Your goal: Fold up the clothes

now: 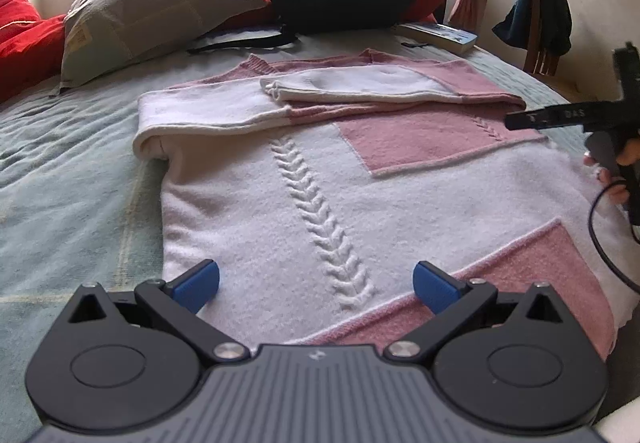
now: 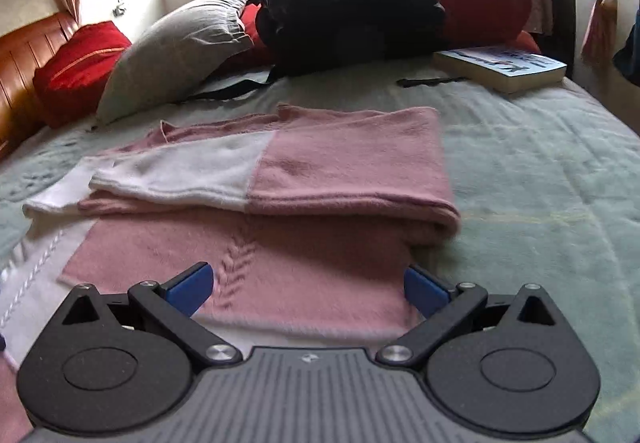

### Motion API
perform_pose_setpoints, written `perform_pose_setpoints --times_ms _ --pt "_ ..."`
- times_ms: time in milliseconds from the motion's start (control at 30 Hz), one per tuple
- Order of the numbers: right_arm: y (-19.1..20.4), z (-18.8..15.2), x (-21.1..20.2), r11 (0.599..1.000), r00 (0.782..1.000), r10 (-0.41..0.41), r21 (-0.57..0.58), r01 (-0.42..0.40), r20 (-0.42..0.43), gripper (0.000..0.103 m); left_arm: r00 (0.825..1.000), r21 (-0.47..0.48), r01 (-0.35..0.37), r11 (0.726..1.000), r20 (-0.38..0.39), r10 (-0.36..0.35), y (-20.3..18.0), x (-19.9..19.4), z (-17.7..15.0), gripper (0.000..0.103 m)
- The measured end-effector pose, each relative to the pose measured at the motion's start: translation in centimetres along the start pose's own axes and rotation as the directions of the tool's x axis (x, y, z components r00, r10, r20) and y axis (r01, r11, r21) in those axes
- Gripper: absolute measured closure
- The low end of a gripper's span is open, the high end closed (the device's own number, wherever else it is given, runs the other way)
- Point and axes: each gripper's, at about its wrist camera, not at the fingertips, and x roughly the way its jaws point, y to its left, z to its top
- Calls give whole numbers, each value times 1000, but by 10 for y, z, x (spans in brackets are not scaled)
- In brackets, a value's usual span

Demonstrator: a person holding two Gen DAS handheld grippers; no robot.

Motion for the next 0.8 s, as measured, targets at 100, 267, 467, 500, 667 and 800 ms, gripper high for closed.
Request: perform_pose_setpoints --times_ms 100,267,467,500,667,800 --pt "9 -9 -31 999 999 34 3 -34 30 0 1000 47 15 999 20 -16 -13 -16 -3 1" --pt "47 -51 -61 990 996 82 -115 -80 19 0 999 93 33 995 19 -35 -33 -30 -20 1" --pt "68 -111 -73 982 999 -10 -189 18 42 0 999 141 -29 990 -10 31 -50 -33 -52 1" --pt "66 -118 -78 985 998 -9 -169 18 57 0 999 137 -32 990 -8 33 -50 -38 -56 1" --pt "56 -139 -98 992 997 0 -129 10 80 0 999 134 -47 990 -15 49 -53 -62 -77 1" --pt "59 -146 -104 988 996 -7 -153 20 84 0 999 139 -28 990 22 26 -61 -81 -76 1"
